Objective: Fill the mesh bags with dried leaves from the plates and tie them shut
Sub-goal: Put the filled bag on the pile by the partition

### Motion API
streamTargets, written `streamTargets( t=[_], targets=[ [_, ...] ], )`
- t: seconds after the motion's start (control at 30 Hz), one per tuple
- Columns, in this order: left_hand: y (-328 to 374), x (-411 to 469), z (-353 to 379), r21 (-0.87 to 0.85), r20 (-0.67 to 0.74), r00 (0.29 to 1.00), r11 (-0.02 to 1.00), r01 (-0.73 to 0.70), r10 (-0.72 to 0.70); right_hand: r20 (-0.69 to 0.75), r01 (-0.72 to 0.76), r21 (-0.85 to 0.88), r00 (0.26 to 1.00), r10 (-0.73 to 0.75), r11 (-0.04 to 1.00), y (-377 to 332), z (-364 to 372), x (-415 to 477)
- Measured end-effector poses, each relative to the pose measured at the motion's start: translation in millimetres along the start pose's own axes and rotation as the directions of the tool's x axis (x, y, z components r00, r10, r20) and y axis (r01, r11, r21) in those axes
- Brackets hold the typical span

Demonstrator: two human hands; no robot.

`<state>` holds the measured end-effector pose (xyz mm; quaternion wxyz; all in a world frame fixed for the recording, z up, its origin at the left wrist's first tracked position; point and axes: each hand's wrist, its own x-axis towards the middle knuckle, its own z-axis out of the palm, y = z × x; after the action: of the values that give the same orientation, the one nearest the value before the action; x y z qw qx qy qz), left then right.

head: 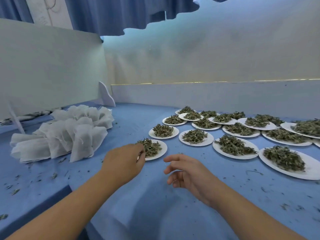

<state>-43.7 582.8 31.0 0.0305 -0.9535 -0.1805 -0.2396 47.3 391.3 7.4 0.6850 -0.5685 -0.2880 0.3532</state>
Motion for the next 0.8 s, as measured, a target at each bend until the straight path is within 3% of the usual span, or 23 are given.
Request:
streamTargets(
  t=[0.23,0.43,0.53,0.63,0.73,0.8],
  targets=[
    [151,-1,13,-0.068,0.072,0.910,0.913,-0.403,0.408,-0.140,0.095,-0.131,0.984,-0.113,0.987,-30,-91,-101],
    [260,-13,28,-0.161,0.148,0.755,0.769,-0.619,0.638,-0.351,0.064,-0.297,0.921,-0.171,0.953,-45,-158,-198],
    [301,-20,32,-0.167,0.186,0.709,0.733,-0.660,0.680,-0.494,-0.085,-0.482,0.848,-0.191,0.872,-51,-186,-238],
    [330,-28,34,-0.226,0.232,0.725,0.760,-0.609,0.649,-0.635,-0.349,-0.644,0.741,-0.221,0.681,-51,-215,-270],
    [346,-34,35,-0.279,0.265,0.750,0.793,-0.542,0.606,-0.733,-0.576,-0.670,0.613,-0.295,0.468,-46,-239,-296],
    [351,-38,36,-0.267,0.290,0.760,0.811,-0.520,0.582,-0.792,-0.664,-0.609,0.539,-0.287,0.433,-42,-249,-306]
  ],
)
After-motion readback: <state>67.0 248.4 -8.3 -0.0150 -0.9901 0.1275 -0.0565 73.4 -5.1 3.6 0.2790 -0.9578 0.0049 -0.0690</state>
